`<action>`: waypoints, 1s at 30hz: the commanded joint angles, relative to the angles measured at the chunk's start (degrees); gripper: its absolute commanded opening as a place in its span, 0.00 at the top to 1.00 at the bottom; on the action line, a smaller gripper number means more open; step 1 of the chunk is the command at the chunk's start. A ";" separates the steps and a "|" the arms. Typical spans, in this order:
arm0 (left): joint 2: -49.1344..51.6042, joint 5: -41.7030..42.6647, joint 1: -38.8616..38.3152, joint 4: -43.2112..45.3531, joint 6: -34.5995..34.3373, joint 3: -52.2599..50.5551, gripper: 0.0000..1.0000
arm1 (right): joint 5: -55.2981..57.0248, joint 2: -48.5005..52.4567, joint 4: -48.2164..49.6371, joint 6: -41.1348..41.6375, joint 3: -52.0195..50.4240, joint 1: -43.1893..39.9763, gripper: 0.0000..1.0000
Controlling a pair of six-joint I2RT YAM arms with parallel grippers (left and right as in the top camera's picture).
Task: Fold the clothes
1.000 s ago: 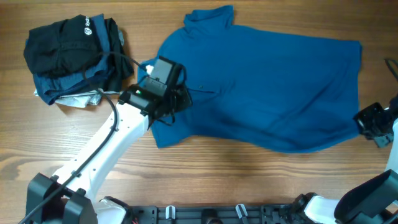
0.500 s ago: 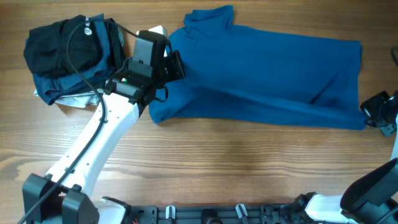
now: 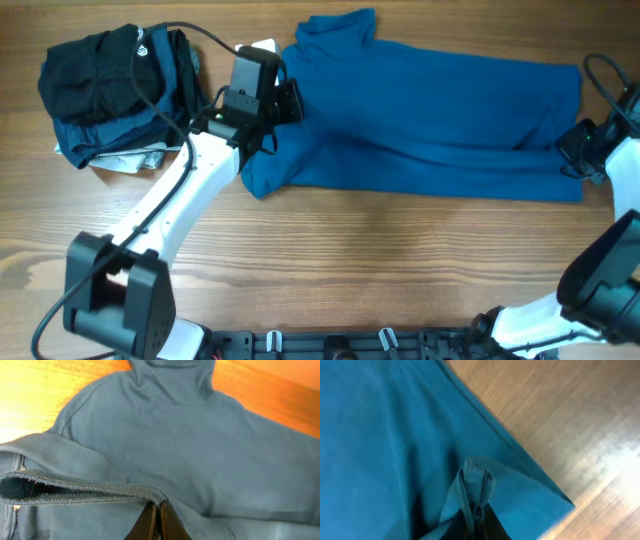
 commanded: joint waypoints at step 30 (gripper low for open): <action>11.82 -13.84 -0.85 13.60 5.31 3.63 0.25 | 0.66 7.13 17.18 -7.78 2.51 0.31 0.17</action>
